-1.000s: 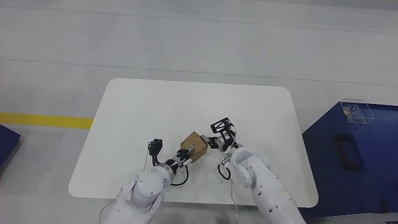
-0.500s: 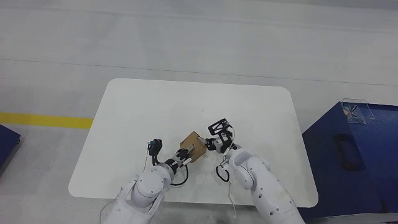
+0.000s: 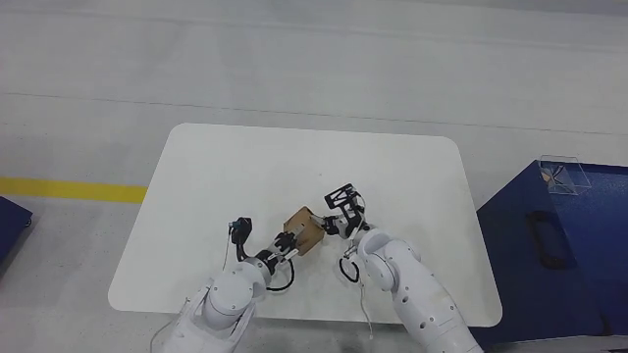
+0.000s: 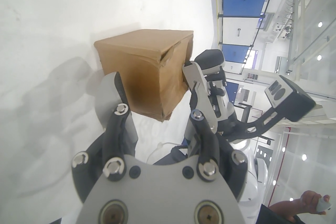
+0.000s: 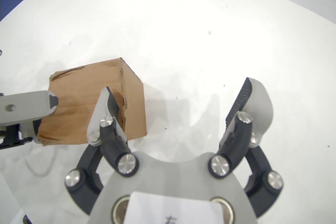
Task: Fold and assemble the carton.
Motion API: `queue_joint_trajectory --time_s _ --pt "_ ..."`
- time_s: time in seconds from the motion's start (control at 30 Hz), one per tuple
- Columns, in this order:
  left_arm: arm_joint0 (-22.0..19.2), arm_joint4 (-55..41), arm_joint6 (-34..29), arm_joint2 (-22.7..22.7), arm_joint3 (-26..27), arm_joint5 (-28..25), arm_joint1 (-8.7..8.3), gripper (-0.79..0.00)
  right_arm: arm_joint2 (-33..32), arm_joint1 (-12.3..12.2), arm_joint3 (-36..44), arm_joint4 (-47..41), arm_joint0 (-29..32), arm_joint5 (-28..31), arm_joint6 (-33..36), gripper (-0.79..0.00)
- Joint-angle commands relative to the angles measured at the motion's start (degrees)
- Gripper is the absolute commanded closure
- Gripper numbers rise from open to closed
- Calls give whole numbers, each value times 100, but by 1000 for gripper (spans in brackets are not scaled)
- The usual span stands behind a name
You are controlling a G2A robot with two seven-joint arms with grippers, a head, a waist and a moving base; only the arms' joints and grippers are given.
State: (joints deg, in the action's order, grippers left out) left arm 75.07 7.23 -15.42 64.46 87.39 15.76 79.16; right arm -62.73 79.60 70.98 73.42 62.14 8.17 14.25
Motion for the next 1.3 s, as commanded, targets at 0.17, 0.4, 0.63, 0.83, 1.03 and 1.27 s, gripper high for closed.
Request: queue_joint_trajectory --time_s 0.17,0.4,0.63,0.83,1.03,1.27 --pt "461 1060 347 110 656 -696 -118 -745 -399 -77 196 -101 64 -7 -38 -785" --pt "782 2529 600 -21 968 -1427 -225 -785 -34 31 -991 4 -740 243 181 -785" --pt "784 2537 606 -20 966 -1432 -226 -785 728 277 -2035 332 -1466 642 -300 -785" --pt "940 3623 592 148 1155 -1816 -339 -785 1145 390 -2329 635 -1676 1176 -697 -785" --pt "1569 5611 941 425 1802 -2265 -526 -785 1177 430 -2500 559 -1736 1341 -1036 -785" --pt "1337 6785 371 431 1722 -2368 -595 -785 1075 428 -2572 282 -1716 1447 -954 -785"
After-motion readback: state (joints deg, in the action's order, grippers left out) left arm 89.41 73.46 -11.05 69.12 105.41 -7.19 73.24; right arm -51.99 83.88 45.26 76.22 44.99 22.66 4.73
